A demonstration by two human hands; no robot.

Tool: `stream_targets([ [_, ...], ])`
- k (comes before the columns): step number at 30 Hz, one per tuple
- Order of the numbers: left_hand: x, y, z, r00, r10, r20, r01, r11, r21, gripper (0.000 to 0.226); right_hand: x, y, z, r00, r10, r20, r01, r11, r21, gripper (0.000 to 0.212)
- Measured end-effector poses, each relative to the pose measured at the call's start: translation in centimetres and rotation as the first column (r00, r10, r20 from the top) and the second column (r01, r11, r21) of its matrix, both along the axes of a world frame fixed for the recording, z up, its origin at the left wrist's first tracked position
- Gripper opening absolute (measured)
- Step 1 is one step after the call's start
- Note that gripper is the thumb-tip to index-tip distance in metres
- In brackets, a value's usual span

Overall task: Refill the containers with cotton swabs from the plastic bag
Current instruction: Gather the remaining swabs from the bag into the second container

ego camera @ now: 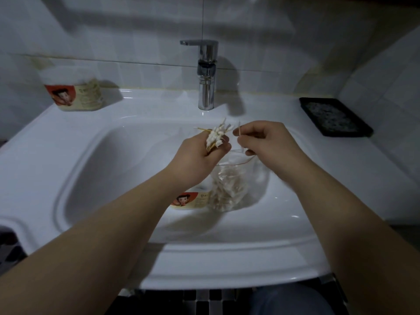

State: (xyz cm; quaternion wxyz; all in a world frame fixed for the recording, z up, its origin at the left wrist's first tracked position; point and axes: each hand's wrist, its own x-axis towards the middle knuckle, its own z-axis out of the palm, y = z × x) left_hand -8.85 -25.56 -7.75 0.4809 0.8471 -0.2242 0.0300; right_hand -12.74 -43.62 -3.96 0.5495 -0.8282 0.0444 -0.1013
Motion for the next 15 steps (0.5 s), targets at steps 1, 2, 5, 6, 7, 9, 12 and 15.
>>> stream_targets([
  [1, 0.0, 0.0, 0.0, 1.0, -0.003, 0.004, 0.004, 1.0, -0.011, 0.016, 0.0, 0.1, 0.0, 1.0, 0.022, -0.017, -0.022, 1.0, 0.017, 0.016],
  [2, 0.0, -0.1, -0.1, 1.0, -0.008, 0.018, 0.008, 1.0, -0.012, 0.016, 0.0, 0.2, 0.0, 0.998, 0.047, -0.034, -0.046, 0.998, 0.035, 0.016],
  [5, 0.2, -0.1, -0.4, 0.998, -0.041, 0.043, 0.041, 0.999, 0.001, 0.02, -0.2, 0.9, -0.1, 0.993, 0.099, -0.067, -0.087, 0.983, 0.159, 0.019],
  [6, 0.3, -0.1, -0.4, 0.998, -0.054, 0.035, 0.054, 0.999, -0.002, 0.021, -0.2, 1.0, -0.1, 0.992, 0.102, -0.073, -0.085, 0.974, 0.211, 0.019],
  [7, 0.3, 0.0, -0.4, 0.997, -0.067, 0.026, 0.067, 0.998, -0.007, 0.021, -0.3, 1.1, -0.1, 0.992, 0.101, -0.077, -0.077, 0.961, 0.264, 0.018],
  [9, 0.3, 0.0, -0.3, 0.996, -0.083, 0.022, 0.083, 0.997, 0.007, 0.02, -0.2, 1.2, -0.1, 0.991, 0.104, -0.08, -0.07, 0.934, 0.351, 0.013],
  [12, 0.3, 0.0, -0.2, 0.993, -0.099, 0.06, 0.096, 0.994, 0.059, 0.016, -0.1, 1.0, -0.1, 0.982, 0.138, -0.126, -0.089, 0.939, 0.332, 0.011],
  [15, 0.5, 0.0, -0.5, 0.987, -0.135, 0.085, 0.124, 0.984, 0.126, 0.015, 0.0, 0.8, 0.1, 0.985, 0.103, -0.137, -0.08, 0.983, 0.164, 0.023],
])
